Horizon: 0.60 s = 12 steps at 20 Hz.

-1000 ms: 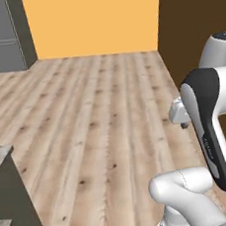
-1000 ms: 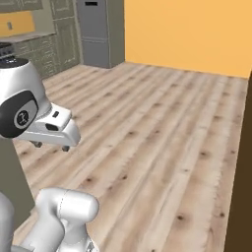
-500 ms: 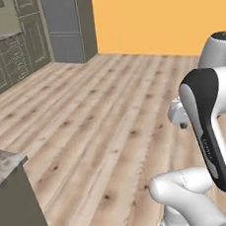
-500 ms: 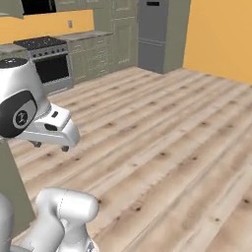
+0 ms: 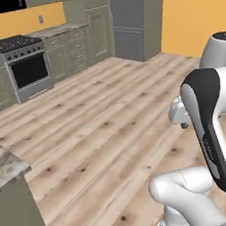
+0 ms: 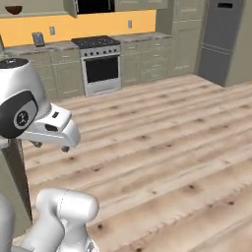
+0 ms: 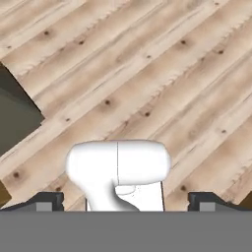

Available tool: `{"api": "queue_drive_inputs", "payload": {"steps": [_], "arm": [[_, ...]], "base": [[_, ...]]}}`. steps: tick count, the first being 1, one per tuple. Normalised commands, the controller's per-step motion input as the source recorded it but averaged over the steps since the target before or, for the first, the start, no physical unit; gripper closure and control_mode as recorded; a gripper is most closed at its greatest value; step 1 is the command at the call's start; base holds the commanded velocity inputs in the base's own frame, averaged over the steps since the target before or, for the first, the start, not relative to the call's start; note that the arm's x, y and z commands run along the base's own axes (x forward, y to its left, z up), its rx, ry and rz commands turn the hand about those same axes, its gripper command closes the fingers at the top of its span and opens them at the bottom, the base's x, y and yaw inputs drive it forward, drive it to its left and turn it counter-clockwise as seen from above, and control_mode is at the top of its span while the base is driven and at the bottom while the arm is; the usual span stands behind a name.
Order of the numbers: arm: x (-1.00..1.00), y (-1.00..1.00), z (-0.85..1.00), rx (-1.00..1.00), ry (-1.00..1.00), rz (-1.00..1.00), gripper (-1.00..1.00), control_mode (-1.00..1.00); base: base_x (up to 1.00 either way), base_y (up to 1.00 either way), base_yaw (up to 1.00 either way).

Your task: Pick up the bowls from the cabinet and place each bowl in front of a stool on the dining counter.

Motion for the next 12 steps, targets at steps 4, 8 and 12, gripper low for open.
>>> {"api": "queue_drive_inputs", "payload": {"steps": [4,8,12], "arm": [[0.0,0.0,0.0,0.0,0.0,0.0,-1.0,1.0],[0.0,0.0,0.0,0.0,0.0,0.0,-1.0,1.0],[0.0,0.0,0.0,0.0,0.0,0.0,-1.0,1.0]], "base": [[1.0,-0.23,0.64],[1.0,-0.23,0.69],[1.0,-0.36,0.58]]}}
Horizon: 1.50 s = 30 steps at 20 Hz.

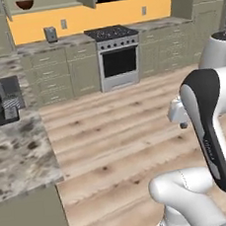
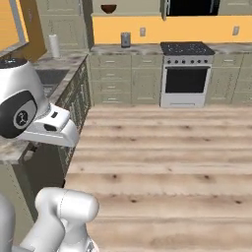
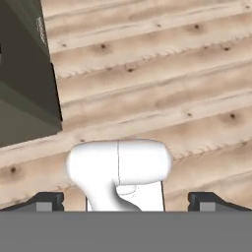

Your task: Pick up the bowls from the cabinet and place each bowl in front of a stool on the dining counter.

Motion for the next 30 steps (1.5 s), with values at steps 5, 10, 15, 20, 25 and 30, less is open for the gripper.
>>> {"api": "queue_drive_inputs", "payload": {"steps": [5,10,15,20,25,30], "arm": [[0.0,0.0,0.0,0.0,0.0,0.0,-1.0,1.0],[0.0,0.0,0.0,0.0,0.0,0.0,-1.0,1.0],[0.0,0.0,0.0,0.0,0.0,0.0,-1.0,1.0],[0.0,0.0,0.0,0.0,0.0,0.0,-1.0,1.0],[0.0,0.0,0.0,0.0,0.0,0.0,-1.0,1.0],[0.0,0.0,0.0,0.0,0.0,0.0,-1.0,1.0]], "base": [[1.0,-0.31,0.45],[1.0,-0.67,0.29],[1.0,-0.89,0.27],[1.0,-0.71,0.28],[1.0,-0.66,0.24],[1.0,-0.28,0.04]]}}
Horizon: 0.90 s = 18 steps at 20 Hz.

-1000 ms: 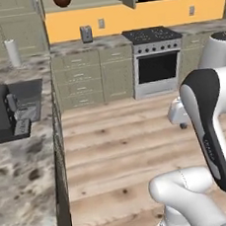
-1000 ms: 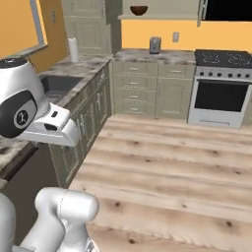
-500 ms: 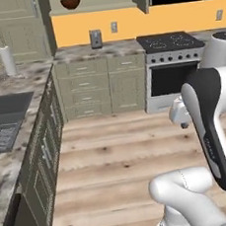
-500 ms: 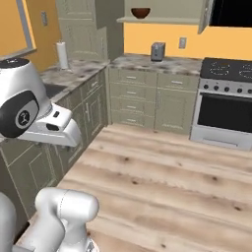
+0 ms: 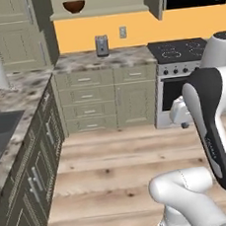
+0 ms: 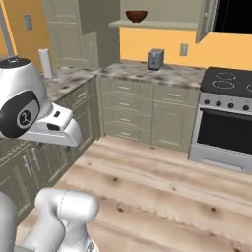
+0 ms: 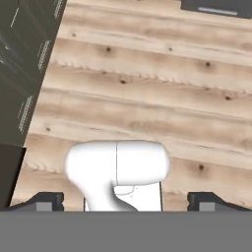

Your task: Pick up the bowls from the cabinet and place each bowl in front of a stool on the dining counter.

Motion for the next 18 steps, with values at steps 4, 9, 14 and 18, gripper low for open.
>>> {"api": "queue_drive_inputs", "payload": {"steps": [4,9,14,18], "arm": [[0.0,0.0,0.0,0.0,0.0,0.0,-1.0,1.0],[0.0,0.0,0.0,0.0,0.0,0.0,-1.0,1.0],[0.0,0.0,0.0,0.0,0.0,0.0,-1.0,1.0],[0.0,0.0,0.0,0.0,0.0,0.0,-1.0,1.0]], "base": [[1.0,0.17,-0.19],[1.0,0.4,-0.21],[1.0,0.57,-0.22],[1.0,0.07,0.0]]}}
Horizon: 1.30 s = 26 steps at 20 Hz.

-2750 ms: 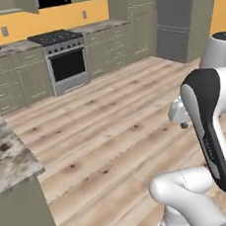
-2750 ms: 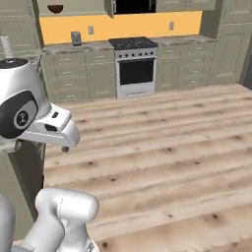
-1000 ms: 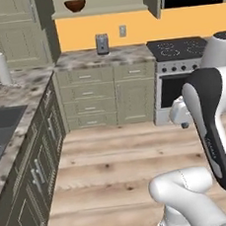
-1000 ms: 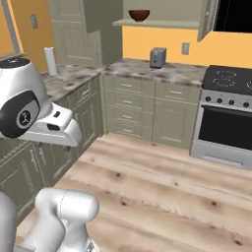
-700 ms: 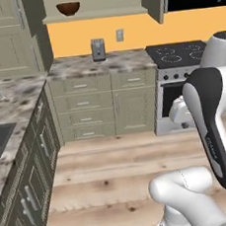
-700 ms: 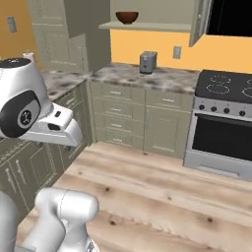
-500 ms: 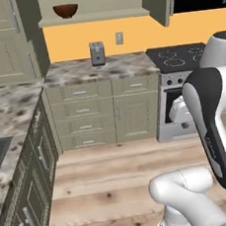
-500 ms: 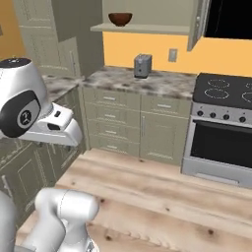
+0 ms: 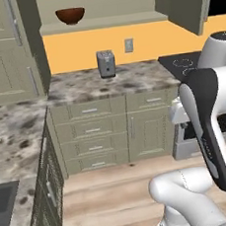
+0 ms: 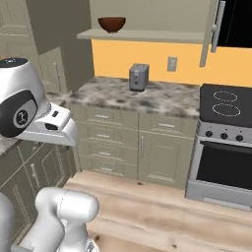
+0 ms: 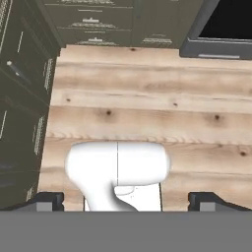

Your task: Pick up the bowls from the cabinet and place each bowl in front of a stool on the dining counter.

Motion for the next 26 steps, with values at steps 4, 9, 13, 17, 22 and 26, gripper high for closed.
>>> {"api": "queue_drive_inputs", "payload": {"steps": [4,9,13,17,22,26], "arm": [[0.0,0.0,0.0,0.0,0.0,0.0,-1.0,1.0],[0.0,0.0,0.0,0.0,0.0,0.0,-1.0,1.0],[0.0,0.0,0.0,0.0,0.0,0.0,-1.0,1.0],[0.0,0.0,0.0,0.0,0.0,0.0,-1.0,1.0],[0.0,0.0,0.0,0.0,0.0,0.0,-1.0,1.0],[0.0,0.0,0.0,0.0,0.0,0.0,-1.0,1.0]], "base": [[1.0,-0.31,0.07],[1.0,-0.07,0.07],[0.94,0.0,0.0],[1.0,0.0,0.0],[0.95,0.0,0.0],[0.74,0.1,0.0]]}}
